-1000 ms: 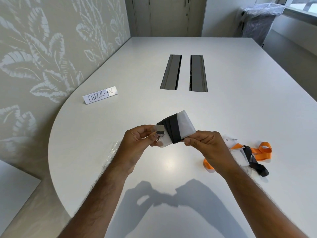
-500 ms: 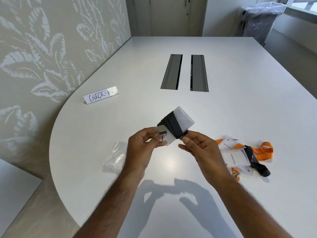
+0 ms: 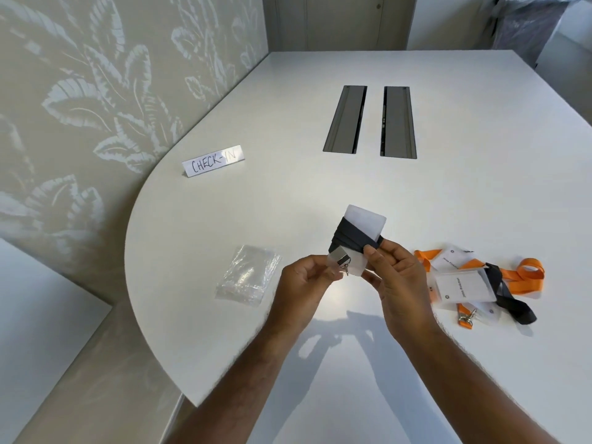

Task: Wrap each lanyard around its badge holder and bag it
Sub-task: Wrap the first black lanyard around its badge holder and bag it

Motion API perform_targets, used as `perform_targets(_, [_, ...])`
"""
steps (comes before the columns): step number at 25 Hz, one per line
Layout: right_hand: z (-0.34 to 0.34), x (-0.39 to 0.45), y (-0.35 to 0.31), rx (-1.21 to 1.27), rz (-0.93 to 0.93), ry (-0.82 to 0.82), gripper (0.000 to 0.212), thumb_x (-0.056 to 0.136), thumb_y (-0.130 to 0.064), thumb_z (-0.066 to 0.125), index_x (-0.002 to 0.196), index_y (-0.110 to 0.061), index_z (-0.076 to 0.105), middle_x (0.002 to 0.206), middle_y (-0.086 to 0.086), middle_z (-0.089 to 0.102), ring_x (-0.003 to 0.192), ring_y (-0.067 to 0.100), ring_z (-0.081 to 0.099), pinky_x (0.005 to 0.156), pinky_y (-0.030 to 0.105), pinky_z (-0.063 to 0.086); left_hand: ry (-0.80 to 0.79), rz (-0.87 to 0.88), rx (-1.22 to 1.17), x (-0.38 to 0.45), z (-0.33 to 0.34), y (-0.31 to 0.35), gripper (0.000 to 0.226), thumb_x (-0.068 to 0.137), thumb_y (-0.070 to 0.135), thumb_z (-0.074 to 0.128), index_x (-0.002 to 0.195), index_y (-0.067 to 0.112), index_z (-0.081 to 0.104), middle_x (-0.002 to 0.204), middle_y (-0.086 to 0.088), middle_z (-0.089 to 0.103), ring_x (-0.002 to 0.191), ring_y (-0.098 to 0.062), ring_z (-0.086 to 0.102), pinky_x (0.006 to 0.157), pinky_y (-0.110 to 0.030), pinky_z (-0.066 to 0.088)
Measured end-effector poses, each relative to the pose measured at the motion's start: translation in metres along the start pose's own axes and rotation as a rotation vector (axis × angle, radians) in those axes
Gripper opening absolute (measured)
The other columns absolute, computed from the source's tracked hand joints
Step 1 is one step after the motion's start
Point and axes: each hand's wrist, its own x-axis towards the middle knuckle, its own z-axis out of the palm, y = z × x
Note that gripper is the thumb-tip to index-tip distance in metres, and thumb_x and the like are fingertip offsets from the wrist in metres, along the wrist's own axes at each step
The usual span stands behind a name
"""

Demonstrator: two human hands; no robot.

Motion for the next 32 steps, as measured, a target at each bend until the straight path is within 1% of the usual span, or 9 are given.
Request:
perform_targets(4, [-0.007,-0.004,0.011,-0.001,0.049,-0.007,0.024,0.103,-0.012,0.067,0.125,-0.013,0.076,0.119,0.009,0.081,0.107,0.028,0.079,0.080,0.034,0.065,-0.086,0.167,0.422,-0.005,-0.048,-0.015,0.028,0.098,0.022,0.070,0.122,0.037,0.073,0.116,0.025,0.074,0.103,-0.005,0.071,0.085,-0.013,0.051])
perform_targets(7, [-0.013,-0.007,0.018,-0.004,0.096,-0.027,0.023,0.103,-0.011,0.066,0.122,-0.014,0.079,0.120,0.011,0.080,0.109,0.030,0.078,0.083,0.039,0.066,-0.050,0.276,0.787,0.000,-0.102,-0.021,0.027,0.096,0.022,0.074,0.120,0.034,0.074,0.121,0.023,0.071,0.113,0.002,0.062,0.098,-0.012,0.043])
perform_targets(11, [-0.019,-0.011,0.027,-0.026,0.127,-0.054,0.023,0.101,-0.013,0.068,0.121,-0.016,0.080,0.120,0.011,0.081,0.109,0.031,0.078,0.082,0.040,0.067,-0.089,0.243,1.041,0.009,-0.169,-0.021,0.036,0.089,0.022,0.083,0.124,0.023,0.075,0.130,0.013,0.070,0.123,-0.009,0.062,0.110,-0.026,0.042])
perform_targets(13, [-0.021,-0.013,0.029,-0.032,0.138,-0.064,0.022,0.101,-0.013,0.069,0.119,-0.016,0.081,0.118,0.011,0.081,0.107,0.031,0.079,0.078,0.038,0.067,-0.130,0.192,1.043,0.011,-0.186,-0.025,0.042,0.087,0.022,0.086,0.127,0.022,0.074,0.134,0.012,0.069,0.126,-0.010,0.063,0.112,-0.026,0.043])
perform_targets(16, [-0.022,-0.017,0.029,-0.046,0.146,-0.078,0.023,0.093,-0.019,0.075,0.115,-0.019,0.083,0.115,0.011,0.082,0.103,0.030,0.080,0.076,0.037,0.068,-0.171,0.143,0.998,0.015,-0.194,-0.031,0.038,0.089,0.018,0.083,0.126,0.020,0.074,0.136,0.012,0.069,0.126,-0.007,0.064,0.113,-0.031,0.046])
perform_targets(20, [-0.023,-0.023,0.028,-0.088,0.135,-0.114,0.036,0.081,-0.032,0.081,0.114,-0.017,0.083,0.115,0.012,0.082,0.104,0.033,0.080,0.081,0.042,0.068,-0.143,0.112,1.000,0.020,-0.196,-0.039,0.023,0.093,0.014,0.078,0.115,0.018,0.079,0.122,0.009,0.076,0.116,-0.009,0.070,0.107,-0.034,0.052])
perform_targets(24, [-0.025,-0.027,0.028,-0.115,0.135,-0.140,0.045,0.077,-0.039,0.084,0.117,-0.019,0.082,0.117,0.011,0.081,0.104,0.034,0.079,0.083,0.047,0.068,-0.142,0.021,1.010,0.022,-0.200,-0.039,0.016,0.096,0.019,0.074,0.109,0.022,0.082,0.110,0.014,0.079,0.106,-0.003,0.072,0.100,-0.030,0.055])
perform_targets(28, [-0.024,-0.029,0.029,-0.105,0.155,-0.159,0.040,0.078,-0.035,0.084,0.115,-0.021,0.082,0.116,0.011,0.082,0.103,0.033,0.080,0.076,0.038,0.068,-0.163,-0.003,1.039,0.023,-0.198,-0.035,0.015,0.098,0.021,0.071,0.109,0.021,0.081,0.109,0.012,0.079,0.106,-0.005,0.072,0.098,-0.026,0.054])
perform_targets(32, [-0.020,-0.030,0.027,-0.110,0.165,-0.158,0.033,0.080,-0.030,0.082,0.112,-0.023,0.084,0.113,0.010,0.082,0.100,0.033,0.081,0.072,0.036,0.068,-0.135,0.044,1.047,0.024,-0.192,-0.034,0.014,0.096,0.012,0.069,0.102,0.018,0.081,0.103,0.011,0.079,0.100,-0.007,0.072,0.095,-0.032,0.056])
